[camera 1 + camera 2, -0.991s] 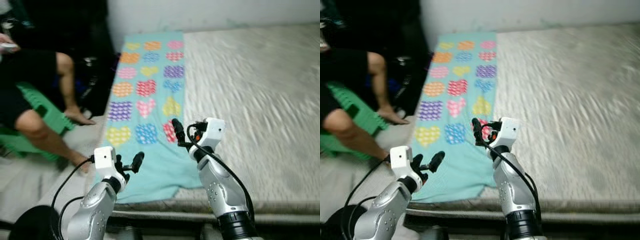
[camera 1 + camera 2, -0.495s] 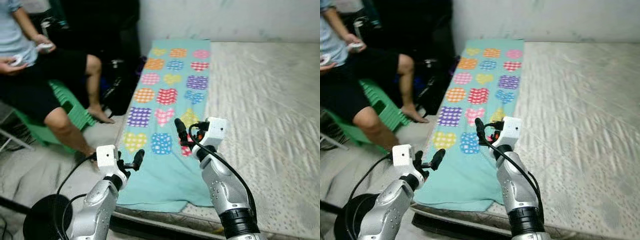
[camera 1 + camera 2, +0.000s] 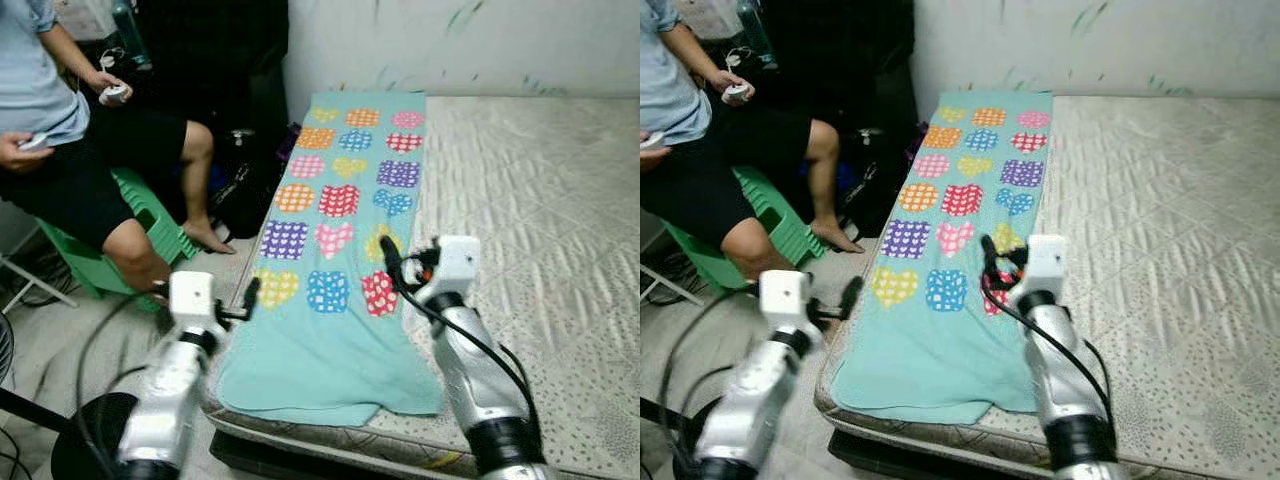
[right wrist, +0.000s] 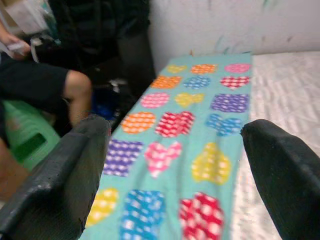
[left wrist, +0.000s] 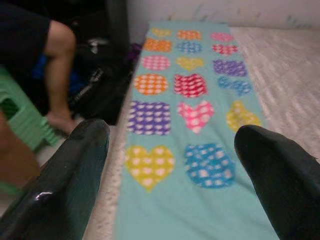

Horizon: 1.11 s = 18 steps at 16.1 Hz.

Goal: Clean up the room

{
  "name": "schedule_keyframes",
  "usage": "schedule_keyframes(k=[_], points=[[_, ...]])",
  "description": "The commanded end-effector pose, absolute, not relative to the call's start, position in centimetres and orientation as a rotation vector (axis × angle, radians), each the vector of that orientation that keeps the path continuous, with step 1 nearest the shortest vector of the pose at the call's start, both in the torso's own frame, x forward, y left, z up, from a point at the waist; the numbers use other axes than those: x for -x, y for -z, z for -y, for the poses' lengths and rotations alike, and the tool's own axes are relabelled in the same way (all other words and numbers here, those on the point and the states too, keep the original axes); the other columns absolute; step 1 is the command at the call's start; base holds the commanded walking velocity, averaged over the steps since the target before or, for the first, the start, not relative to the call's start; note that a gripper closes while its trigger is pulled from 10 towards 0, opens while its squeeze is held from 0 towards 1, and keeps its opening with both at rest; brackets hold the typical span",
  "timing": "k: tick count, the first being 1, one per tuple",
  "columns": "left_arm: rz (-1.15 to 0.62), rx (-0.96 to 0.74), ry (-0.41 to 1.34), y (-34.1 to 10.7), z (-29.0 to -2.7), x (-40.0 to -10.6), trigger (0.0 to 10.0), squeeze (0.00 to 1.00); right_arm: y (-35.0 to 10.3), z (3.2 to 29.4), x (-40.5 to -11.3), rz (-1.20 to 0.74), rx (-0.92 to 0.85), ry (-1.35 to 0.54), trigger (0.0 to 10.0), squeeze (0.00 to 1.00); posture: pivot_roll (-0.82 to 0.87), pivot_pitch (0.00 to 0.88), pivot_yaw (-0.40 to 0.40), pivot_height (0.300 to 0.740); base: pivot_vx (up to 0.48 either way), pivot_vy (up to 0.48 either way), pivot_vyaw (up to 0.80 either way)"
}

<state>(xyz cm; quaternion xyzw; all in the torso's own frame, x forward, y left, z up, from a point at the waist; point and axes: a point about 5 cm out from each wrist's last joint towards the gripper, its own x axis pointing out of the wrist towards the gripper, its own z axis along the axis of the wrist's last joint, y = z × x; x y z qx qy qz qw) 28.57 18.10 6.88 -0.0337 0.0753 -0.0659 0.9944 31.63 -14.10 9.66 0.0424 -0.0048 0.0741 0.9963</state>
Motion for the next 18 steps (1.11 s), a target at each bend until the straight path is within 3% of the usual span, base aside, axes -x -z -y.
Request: schedule_keyframes(k=[1, 4, 7, 12, 15, 18], points=[[-0.164, 0.061, 0.082, -6.5, -20.3, -28.2, 10.0, 0.0, -9.0, 14.4, -31.2, 0.001, -0.036, -0.151, 10.0, 0.0, -0.07, 0.0, 0.112, 0.74, 0.0, 0.0, 0.0], [-0.174, 0.069, 0.033, -6.0, -22.6, -26.4, 10.0, 0.0, -8.6, 17.2, -30.2, 0.004, 0.043, -0.09, 10.0, 0.0, -0.06, 0.0, 0.093, 0.74, 0.0, 0.0, 0.0], [-0.165, 0.062, 0.083, -6.0, -21.9, -22.8, 10.0, 0.0, -9.0, 18.7, -29.0, 0.012, 0.053, -0.074, 10.0, 0.0, -0.06, 0.0, 0.071, 0.74, 0.0, 0.0, 0.0], [-0.122, 0.095, -0.052, -6.8, -22.9, -21.4, 10.0, 0.0, -9.4, 19.2, -27.4, 0.014, 0.043, -0.051, 10.0, 0.0, -0.06, 0.0, 0.059, 0.74, 0.0, 0.0, 0.0], [-0.15, 0.099, -0.022, -6.7, -21.3, -20.1, 10.0, 0.0, -9.8, 18.3, -27.2, -0.007, 0.025, -0.09, 10.0, 0.0, -0.05, 0.0, 0.042, 0.74, 0.0, 0.0, 0.0], [-0.158, 0.108, -0.039, -6.9, -21.6, -19.9, 10.0, 0.0, -10.2, 17.9, -27.0, -0.014, 0.026, -0.114, 10.0, 0.0, -0.05, 0.0, 0.048, 0.74, 0.0, 0.0, 0.0]])
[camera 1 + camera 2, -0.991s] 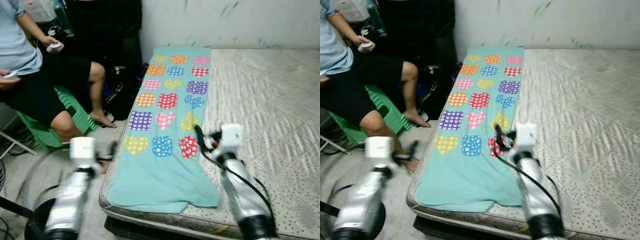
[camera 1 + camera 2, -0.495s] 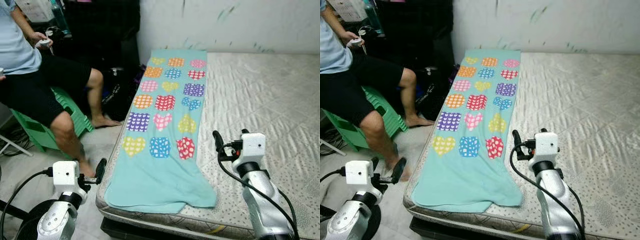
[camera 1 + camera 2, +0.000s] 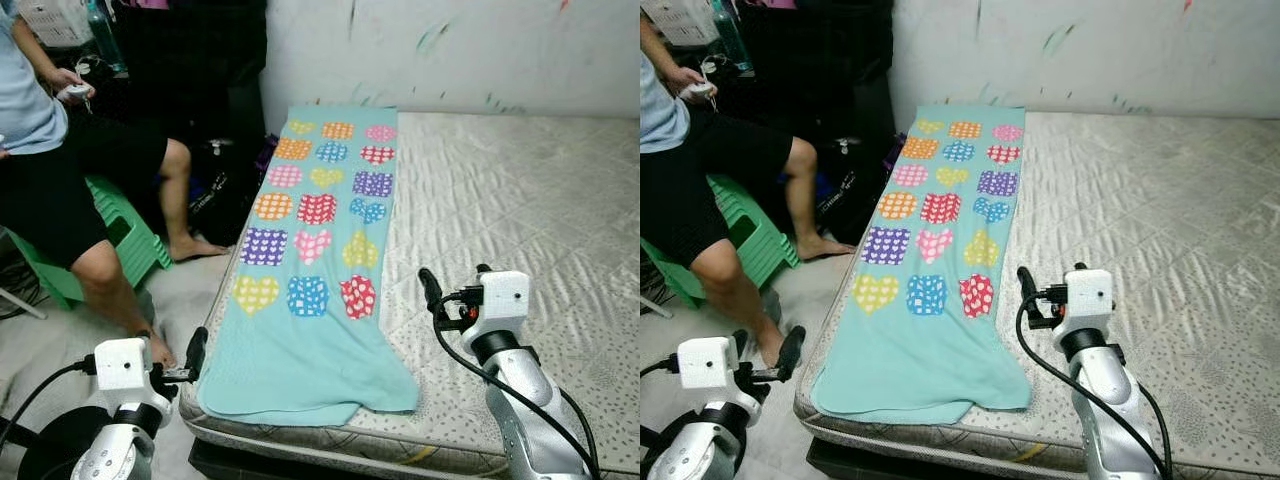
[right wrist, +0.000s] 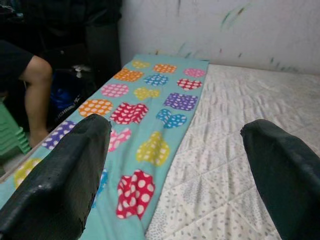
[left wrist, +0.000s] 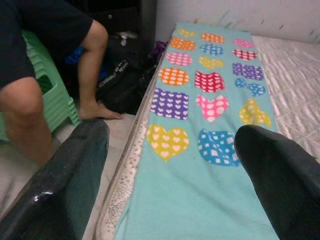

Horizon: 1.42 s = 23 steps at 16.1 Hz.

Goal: Clean up the room

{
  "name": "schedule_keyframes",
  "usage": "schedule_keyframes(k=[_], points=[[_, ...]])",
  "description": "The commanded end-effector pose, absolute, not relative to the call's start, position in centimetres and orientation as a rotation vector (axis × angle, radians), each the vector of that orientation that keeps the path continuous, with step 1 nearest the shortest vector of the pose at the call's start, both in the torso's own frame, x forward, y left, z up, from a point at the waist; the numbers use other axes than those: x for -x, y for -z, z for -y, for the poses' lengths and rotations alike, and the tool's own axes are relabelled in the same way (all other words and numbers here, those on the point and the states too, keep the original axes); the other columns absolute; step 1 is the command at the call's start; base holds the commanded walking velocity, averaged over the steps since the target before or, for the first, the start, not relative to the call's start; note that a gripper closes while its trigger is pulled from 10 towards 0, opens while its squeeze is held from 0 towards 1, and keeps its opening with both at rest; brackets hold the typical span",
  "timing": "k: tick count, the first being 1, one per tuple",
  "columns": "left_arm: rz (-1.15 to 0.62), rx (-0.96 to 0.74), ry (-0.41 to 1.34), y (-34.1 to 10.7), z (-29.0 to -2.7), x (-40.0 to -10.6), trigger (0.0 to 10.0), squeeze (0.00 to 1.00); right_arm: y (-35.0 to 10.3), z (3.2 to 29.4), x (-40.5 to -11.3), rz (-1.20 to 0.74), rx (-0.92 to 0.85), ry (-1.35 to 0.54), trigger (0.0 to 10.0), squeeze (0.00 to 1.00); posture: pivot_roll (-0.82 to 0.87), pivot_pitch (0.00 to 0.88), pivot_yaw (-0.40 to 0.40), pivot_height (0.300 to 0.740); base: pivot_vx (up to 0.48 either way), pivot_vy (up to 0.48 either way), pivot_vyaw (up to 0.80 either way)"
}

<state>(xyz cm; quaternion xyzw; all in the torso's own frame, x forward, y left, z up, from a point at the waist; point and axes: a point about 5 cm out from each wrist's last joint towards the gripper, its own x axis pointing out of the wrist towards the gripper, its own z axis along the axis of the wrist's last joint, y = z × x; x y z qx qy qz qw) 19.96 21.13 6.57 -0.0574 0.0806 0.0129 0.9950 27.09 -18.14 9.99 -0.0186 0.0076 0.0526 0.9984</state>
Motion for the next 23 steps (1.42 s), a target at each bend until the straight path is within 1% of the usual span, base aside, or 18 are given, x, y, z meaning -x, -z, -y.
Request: schedule_keyframes(k=[1, 8, 13, 23], points=[[-0.164, 0.112, -0.031, -6.9, -21.5, -19.9, 10.0, 0.0, -10.2, 17.8, -27.0, -0.017, 0.023, -0.115, 10.0, 0.0, -0.05, 0.0, 0.048, 0.74, 0.0, 0.0, 0.0], [-0.181, 0.105, -0.004, -7.1, -21.2, -19.8, 10.0, 0.0, -10.1, 17.4, -26.5, -0.039, 0.038, -0.132, 10.0, 0.0, -0.05, 0.0, 0.055, 0.74, 0.0, 0.0, 0.0], [-0.193, 0.1, -0.003, -7.1, -21.2, -19.8, 10.0, 0.0, -10.0, 16.9, -26.3, -0.052, 0.039, -0.157, 10.0, 0.0, -0.05, 0.0, 0.057, 0.74, 0.0, 0.0, 0.8], [-0.189, 0.087, -0.005, -7.1, -21.0, -20.3, 10.0, 0.0, -10.2, 16.8, -26.4, -0.048, 0.047, -0.171, 10.0, 0.0, -0.06, 0.0, 0.056, 0.74, 0.0, 0.0, 0.8]])
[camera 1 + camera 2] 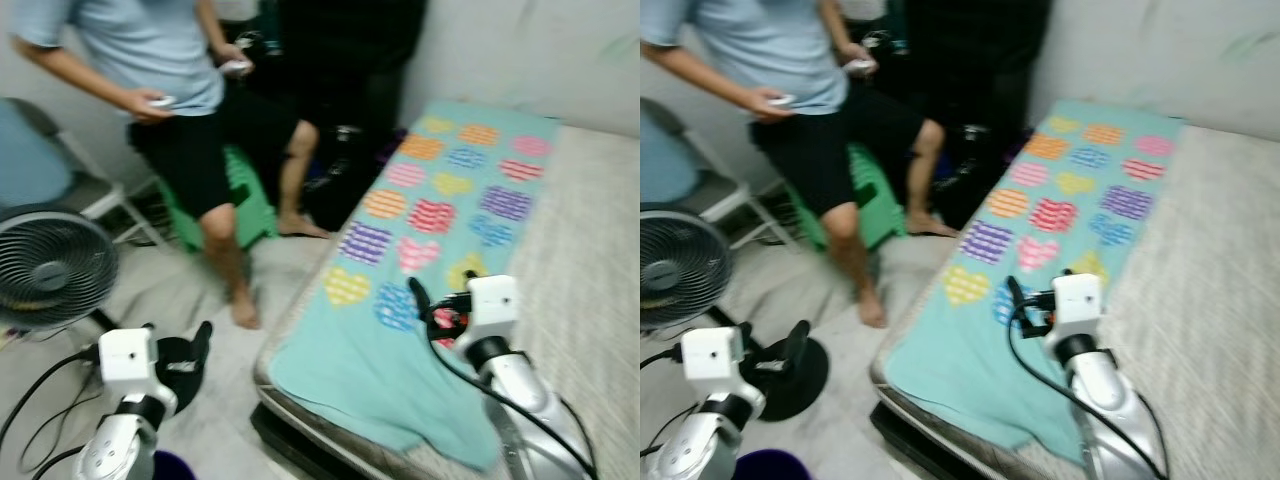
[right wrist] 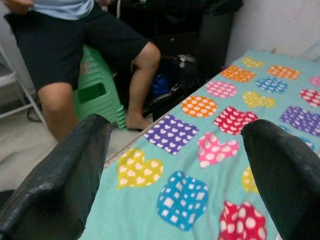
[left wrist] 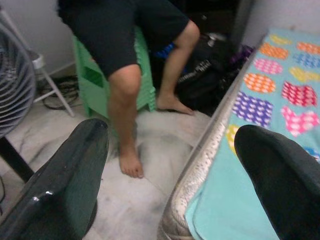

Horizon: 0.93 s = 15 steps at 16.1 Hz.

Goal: Clean up the room

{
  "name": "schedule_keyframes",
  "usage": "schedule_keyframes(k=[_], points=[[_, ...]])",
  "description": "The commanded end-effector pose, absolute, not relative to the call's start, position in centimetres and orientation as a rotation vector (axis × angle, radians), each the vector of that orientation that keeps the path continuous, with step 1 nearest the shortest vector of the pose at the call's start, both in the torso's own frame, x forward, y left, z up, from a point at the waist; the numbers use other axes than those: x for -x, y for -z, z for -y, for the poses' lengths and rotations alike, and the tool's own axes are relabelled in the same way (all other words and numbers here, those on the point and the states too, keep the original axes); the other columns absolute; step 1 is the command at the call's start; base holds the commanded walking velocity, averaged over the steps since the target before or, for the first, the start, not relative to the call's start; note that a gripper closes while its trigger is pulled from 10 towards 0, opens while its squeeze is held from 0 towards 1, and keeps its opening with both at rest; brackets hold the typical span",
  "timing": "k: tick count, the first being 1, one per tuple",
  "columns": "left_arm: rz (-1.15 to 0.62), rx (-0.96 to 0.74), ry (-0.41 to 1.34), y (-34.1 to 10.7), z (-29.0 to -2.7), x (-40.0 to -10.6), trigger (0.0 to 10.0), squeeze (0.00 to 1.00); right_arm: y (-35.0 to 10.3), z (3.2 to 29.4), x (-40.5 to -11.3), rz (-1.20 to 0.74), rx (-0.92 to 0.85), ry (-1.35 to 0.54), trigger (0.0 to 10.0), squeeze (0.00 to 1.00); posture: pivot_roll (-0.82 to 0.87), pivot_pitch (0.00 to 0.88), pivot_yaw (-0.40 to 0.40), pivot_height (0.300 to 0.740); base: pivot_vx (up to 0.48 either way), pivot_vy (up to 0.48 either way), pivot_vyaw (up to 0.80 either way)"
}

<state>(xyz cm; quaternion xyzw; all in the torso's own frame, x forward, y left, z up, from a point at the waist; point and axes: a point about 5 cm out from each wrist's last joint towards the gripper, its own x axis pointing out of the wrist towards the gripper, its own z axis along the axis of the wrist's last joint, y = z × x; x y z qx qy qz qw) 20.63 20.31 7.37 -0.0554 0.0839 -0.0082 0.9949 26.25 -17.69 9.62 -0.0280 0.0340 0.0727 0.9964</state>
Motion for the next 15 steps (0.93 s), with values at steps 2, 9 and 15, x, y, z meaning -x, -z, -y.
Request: schedule_keyframes(k=[2, 9, 15], points=[[-0.189, 0.081, -0.011, -7.14, -21.02, -20.36, 10.0, 0.0, -10.18, 16.76, -26.4, -0.047, 0.048, -0.172, 10.0, 0.0, -0.06, 0.0, 0.057, 0.74, 0.0, 0.0, 0.8], [-0.186, 0.066, -0.028, -7.15, -21.16, -20.64, 10.0, 0.0, -10.16, 16.63, -26.51, -0.047, 0.049, -0.175, 10.0, 0.0, -0.06, 0.0, 0.058, 0.74, 0.0, 0.0, 0.8], [-0.18, 0.071, -0.041, -7.19, -21.07, -20.94, 10.0, 0.0, -10.25, 16.55, -26.71, -0.042, 0.055, -0.179, 10.0, 0.0, -0.06, 0.0, 0.059, 0.74, 0.0, 0.0, 0.69]])
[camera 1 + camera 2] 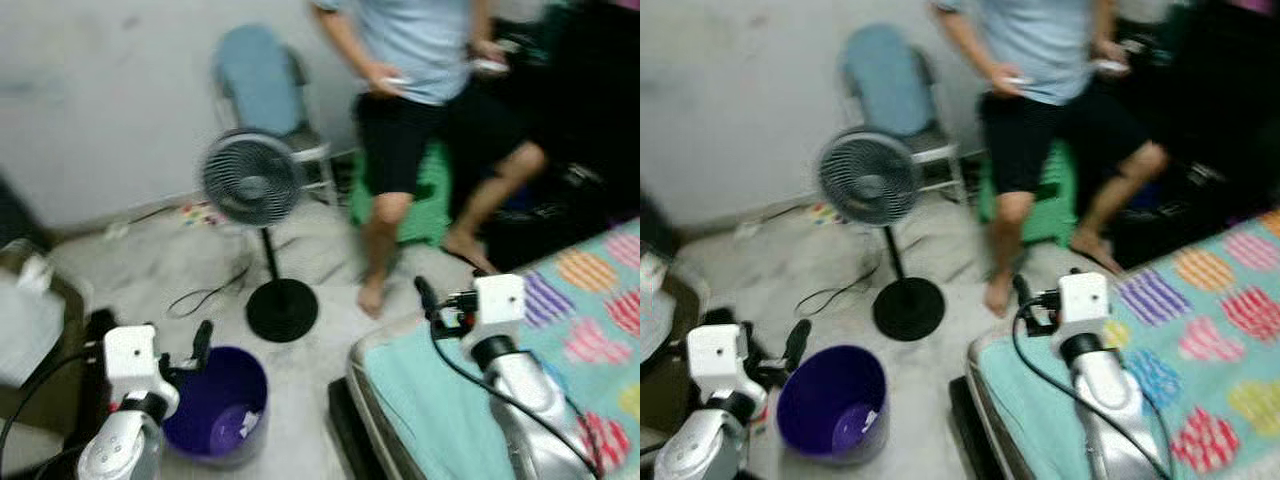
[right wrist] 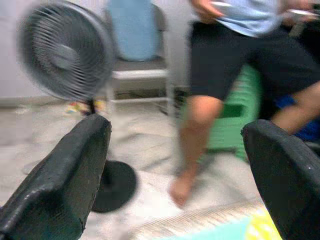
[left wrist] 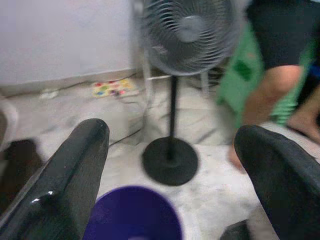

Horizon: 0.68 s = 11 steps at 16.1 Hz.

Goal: Clean up the room

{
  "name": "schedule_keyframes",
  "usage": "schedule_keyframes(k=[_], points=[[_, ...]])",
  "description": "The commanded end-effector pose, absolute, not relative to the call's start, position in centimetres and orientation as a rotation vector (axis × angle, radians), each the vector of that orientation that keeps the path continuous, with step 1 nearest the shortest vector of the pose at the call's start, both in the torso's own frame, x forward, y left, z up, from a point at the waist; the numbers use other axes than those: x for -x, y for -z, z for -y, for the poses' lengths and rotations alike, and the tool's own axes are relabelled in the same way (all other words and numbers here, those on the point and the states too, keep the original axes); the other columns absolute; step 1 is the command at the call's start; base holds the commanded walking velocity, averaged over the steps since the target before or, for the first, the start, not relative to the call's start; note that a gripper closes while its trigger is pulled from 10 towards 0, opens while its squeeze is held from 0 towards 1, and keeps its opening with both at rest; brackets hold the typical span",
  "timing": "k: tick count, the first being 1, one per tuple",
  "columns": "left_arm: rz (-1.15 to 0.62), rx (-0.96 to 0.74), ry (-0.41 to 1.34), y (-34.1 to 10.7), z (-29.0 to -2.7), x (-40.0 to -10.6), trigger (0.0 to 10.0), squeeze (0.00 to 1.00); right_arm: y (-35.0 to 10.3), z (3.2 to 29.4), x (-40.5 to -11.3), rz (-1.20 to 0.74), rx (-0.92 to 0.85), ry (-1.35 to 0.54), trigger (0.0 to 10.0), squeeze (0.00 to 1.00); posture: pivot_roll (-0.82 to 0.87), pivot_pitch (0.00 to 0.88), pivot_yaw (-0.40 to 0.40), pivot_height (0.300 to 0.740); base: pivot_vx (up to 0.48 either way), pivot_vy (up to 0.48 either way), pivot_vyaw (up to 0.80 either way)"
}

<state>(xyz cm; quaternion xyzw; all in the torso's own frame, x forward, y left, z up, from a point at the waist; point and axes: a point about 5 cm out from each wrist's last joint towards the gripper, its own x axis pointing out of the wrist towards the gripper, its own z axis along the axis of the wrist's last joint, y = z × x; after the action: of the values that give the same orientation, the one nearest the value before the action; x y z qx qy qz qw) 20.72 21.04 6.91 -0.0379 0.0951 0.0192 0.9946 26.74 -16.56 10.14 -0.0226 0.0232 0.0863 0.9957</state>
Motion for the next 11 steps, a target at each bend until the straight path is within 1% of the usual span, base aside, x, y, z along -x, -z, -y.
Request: schedule_keyframes(k=[1, 4, 11], points=[[-0.18, 0.072, -0.043, -7.19, -21.07, -20.96, 10.0, 0.0, -10.27, 16.53, -26.72, -0.041, 0.054, -0.18, 10.0, 0.0, -0.06, 0.0, 0.059, 0.74, 0.0, 0.0, 0.58], [-0.176, 0.082, -0.034, -7.24, -20.81, -21.06, 10.0, 0.0, -10.36, 16.37, -26.8, -0.037, 0.058, -0.192, 10.0, 0.0, -0.06, 0.0, 0.059, 0.74, 0.0, 0.0, 0.57], [-0.181, 0.088, -0.015, -7.2, -20.52, -21.05, 10.0, 0.0, -10.37, 16.05, -26.83, -0.035, 0.059, -0.204, 10.0, 0.0, -0.06, 0.0, 0.061, 0.74, 0.0, 0.0, 0.8]])
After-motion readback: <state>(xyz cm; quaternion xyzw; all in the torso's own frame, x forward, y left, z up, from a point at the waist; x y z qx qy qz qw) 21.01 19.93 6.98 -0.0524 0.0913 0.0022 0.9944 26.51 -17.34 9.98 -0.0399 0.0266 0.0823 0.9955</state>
